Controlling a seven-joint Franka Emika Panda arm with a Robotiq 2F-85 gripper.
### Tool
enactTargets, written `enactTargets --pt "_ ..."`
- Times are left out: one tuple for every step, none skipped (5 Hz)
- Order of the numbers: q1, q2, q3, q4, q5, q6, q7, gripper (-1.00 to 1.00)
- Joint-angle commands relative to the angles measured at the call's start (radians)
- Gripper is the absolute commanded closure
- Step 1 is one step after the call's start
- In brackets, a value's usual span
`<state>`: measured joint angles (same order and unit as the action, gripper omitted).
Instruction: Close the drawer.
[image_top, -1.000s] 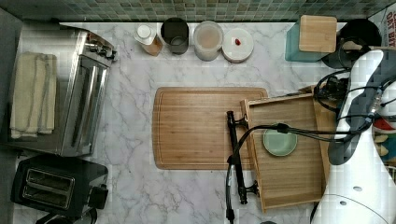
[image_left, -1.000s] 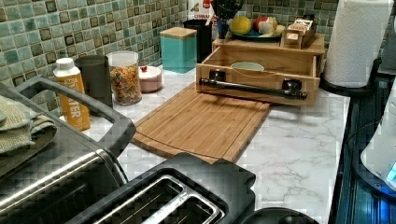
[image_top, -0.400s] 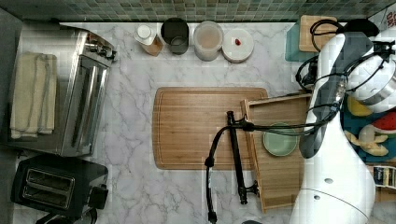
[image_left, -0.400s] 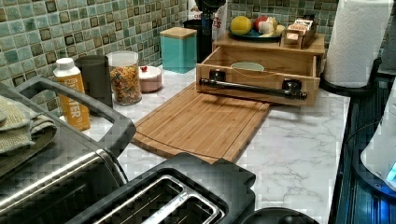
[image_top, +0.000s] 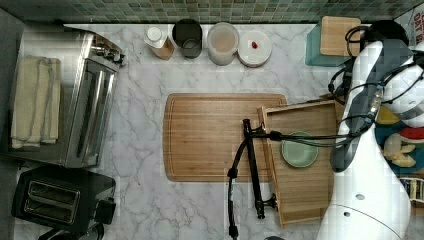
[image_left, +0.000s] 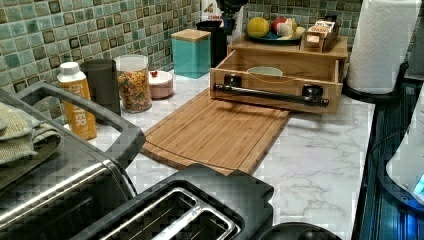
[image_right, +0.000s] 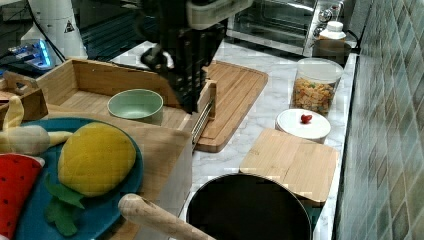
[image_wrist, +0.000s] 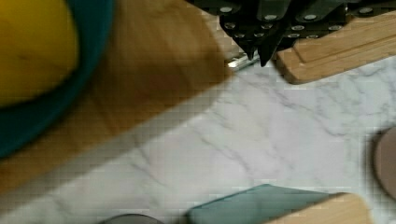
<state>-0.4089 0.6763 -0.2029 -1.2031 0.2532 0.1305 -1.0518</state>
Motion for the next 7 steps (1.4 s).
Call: enactTargets --pt "-0.088 -0.044 -0.065 0.064 -0.008 0.008 0.004 1.0" --pt "-0.091 -0.044 -0.061 0.064 -0.01 0.009 0.004 1.0" --pt "-0.09 -0.044 -0.063 0.064 -0.009 0.009 0.004 1.0" --pt "-0.088 -0.044 -0.066 0.064 -0.008 0.008 0.003 1.0" --pt "-0.081 -0.042 -0.077 0.064 -0.001 0.007 0.001 1.0" --pt "-0.08 -0.042 -0.078 0.064 0.0 0.007 0.0 1.0" --pt "-0.079 -0.042 -0.079 0.064 0.0 0.007 0.0 1.0"
